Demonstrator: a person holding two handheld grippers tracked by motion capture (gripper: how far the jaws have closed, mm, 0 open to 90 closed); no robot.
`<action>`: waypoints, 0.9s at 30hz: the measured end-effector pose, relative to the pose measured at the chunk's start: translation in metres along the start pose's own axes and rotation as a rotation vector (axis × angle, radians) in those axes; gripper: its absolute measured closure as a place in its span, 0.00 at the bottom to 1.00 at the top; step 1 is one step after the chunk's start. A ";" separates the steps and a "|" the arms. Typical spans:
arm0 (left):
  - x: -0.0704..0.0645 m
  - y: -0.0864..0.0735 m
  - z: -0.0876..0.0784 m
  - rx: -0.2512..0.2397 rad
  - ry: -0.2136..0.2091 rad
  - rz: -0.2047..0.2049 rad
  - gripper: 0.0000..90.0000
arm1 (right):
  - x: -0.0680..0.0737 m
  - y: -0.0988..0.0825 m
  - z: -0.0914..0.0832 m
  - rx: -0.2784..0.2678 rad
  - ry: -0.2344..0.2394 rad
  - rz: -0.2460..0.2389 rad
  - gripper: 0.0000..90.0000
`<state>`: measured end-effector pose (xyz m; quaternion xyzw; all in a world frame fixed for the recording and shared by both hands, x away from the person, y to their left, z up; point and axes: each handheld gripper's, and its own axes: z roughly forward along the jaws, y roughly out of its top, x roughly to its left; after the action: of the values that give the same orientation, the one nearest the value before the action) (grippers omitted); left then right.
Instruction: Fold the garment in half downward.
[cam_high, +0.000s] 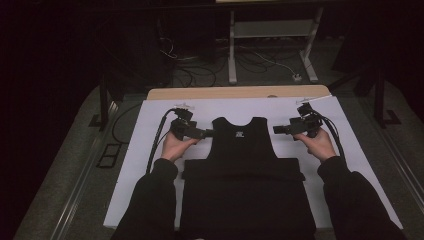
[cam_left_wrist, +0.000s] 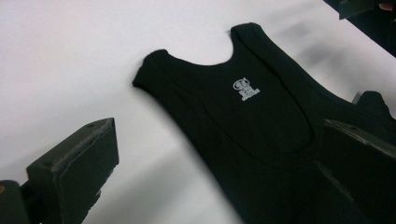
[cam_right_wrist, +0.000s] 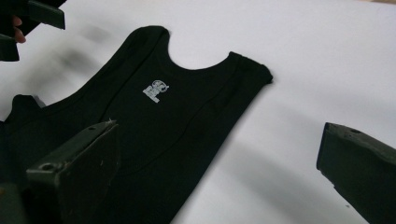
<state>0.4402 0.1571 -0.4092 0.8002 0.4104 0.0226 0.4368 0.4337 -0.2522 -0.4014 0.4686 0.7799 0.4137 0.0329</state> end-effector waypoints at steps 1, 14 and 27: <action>-0.001 0.000 0.002 0.003 0.000 -0.001 0.00 | 0.000 0.000 0.002 0.003 0.002 -0.002 0.00; -0.004 -0.005 0.014 0.017 -0.019 -0.004 0.00 | 0.009 -0.005 0.019 0.047 0.018 -0.019 0.00; -0.006 -0.010 0.026 0.043 -0.030 -0.002 0.00 | 0.021 -0.011 0.041 0.071 0.048 -0.026 0.00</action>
<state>0.4404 0.1383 -0.4310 0.8094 0.4049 0.0013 0.4254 0.4320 -0.2140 -0.4287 0.4494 0.8005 0.3966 0.0027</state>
